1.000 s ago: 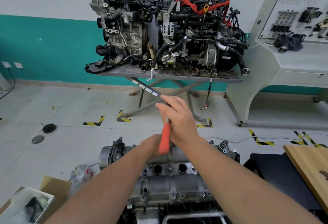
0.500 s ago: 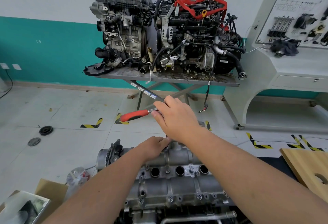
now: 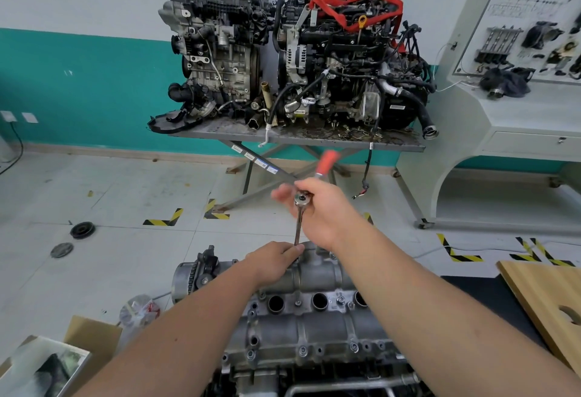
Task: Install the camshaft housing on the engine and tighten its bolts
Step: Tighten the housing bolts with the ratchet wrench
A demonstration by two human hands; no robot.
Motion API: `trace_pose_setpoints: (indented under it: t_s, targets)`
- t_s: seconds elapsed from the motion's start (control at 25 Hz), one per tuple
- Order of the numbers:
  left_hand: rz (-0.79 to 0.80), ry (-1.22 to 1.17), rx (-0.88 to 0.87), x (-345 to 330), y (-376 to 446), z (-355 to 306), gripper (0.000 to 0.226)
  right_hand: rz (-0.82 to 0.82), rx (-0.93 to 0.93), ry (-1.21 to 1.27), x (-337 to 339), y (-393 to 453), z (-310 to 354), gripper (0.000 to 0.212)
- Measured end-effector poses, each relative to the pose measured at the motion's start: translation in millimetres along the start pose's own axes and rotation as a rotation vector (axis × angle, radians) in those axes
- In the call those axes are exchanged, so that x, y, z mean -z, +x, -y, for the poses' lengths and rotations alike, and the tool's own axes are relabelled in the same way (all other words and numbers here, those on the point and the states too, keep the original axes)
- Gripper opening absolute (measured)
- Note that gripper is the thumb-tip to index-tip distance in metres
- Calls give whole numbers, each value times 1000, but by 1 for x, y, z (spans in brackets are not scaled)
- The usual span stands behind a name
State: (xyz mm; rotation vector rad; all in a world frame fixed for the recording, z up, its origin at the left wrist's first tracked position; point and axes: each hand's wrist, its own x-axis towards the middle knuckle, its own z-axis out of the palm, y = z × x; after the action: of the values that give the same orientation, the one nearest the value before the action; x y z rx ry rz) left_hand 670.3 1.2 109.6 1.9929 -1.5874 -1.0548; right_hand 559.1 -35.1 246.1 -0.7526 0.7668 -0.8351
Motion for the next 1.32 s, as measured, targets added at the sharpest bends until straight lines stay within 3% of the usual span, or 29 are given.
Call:
trace_pose_setpoints:
  t_s: [0.04,0.08,0.12,0.2,0.32,0.4,0.48,0.56,0.6,0.72,0.88,0.96,1.0,1.04,1.12,1.16,1.24,1.32]
  targets:
    - [-4,0,1,0,0,0,48,-52,30,225,5,4,-6,12]
    - [-9,-3,1,0,0,1,46,-97,114,277,9,5,-14,13]
    - [-11,-5,6,0,1,2,44,-152,231,161,13,5,-24,11]
    - [-7,-8,11,0,3,3,44,-213,551,-325,18,1,-42,15]
    - [-40,-31,-38,-1,1,-3,37,-137,1252,-1073,29,10,-51,26]
    - [-38,-120,-125,-1,0,-5,25,-66,1437,-1383,33,17,-39,36]
    - [-18,-77,-78,-2,1,-4,38,-91,1476,-1617,34,19,-26,33]
    - [-3,-6,25,0,2,-1,57,-116,1404,-1813,32,14,-20,22]
    - [-1,-2,40,1,3,2,60,-107,1338,-1869,29,12,-18,29]
    - [16,-15,21,2,2,0,60,-22,1137,-1915,21,8,-14,52]
    - [22,-5,23,1,2,0,55,-22,1061,-1949,15,3,-9,44]
    - [15,2,19,0,3,2,48,-55,897,-1964,7,7,-1,38]
    - [7,0,14,-1,4,2,48,-57,719,-1910,3,9,5,36]
    - [-4,7,11,-1,3,3,49,-29,474,-1681,-1,10,11,31]
    - [-18,23,1,-2,3,3,50,44,13,-863,-5,7,15,19]
    - [-15,24,-1,-2,4,4,49,48,-86,-448,-3,4,12,17]
    - [-3,24,10,-1,3,1,49,-71,-7,110,7,7,2,22]
    - [-6,18,10,-1,3,0,47,-128,182,212,13,9,-16,18]
